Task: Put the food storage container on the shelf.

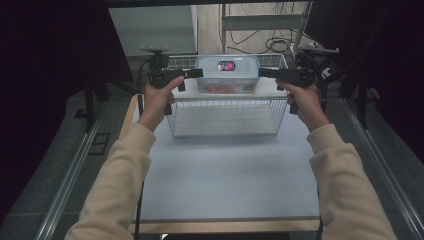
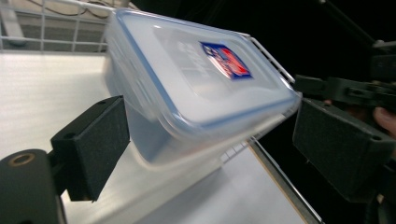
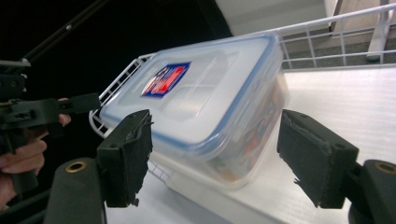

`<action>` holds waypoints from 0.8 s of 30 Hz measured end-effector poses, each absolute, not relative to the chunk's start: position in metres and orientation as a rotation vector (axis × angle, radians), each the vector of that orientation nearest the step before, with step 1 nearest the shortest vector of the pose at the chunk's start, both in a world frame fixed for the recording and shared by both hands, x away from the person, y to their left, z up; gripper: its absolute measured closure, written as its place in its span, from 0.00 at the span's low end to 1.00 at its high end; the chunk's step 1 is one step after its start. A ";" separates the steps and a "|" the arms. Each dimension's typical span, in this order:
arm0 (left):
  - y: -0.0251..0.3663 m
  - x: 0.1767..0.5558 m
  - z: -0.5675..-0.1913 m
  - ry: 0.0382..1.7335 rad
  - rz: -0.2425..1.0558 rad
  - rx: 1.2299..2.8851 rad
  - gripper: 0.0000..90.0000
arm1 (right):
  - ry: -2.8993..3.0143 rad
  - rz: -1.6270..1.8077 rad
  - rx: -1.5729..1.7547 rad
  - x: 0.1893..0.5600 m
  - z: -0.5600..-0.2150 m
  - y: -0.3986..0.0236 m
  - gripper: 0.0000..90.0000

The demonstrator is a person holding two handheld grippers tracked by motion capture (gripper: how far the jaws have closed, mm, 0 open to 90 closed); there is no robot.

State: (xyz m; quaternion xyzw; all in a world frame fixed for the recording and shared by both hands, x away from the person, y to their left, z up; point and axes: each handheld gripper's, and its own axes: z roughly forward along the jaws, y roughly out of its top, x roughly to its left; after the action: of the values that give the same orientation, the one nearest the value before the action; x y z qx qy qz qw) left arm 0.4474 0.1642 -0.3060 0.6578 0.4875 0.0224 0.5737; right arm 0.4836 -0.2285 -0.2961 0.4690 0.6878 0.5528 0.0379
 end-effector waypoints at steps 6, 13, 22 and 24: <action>0.166 0.415 -0.313 1.087 0.057 1.553 0.13 | 2.166 1.700 1.365 0.466 -0.302 -0.232 0.29; 0.169 0.376 -0.339 1.036 0.033 1.558 0.14 | 2.192 1.698 1.296 0.436 -0.316 -0.242 0.29; 0.164 0.328 -0.389 1.000 -0.023 1.577 0.15 | 2.262 1.764 1.229 0.394 -0.359 -0.259 0.29; 0.161 0.319 -0.400 0.991 -0.018 1.600 0.15 | 2.279 1.768 1.225 0.386 -0.371 -0.263 0.29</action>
State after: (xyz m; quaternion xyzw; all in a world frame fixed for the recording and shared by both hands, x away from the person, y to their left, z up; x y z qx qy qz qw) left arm 0.3189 0.1612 -0.4001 0.6872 0.4255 -0.0077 0.5888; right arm 0.3856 -0.2631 -0.3709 0.3907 0.7272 0.5643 0.0039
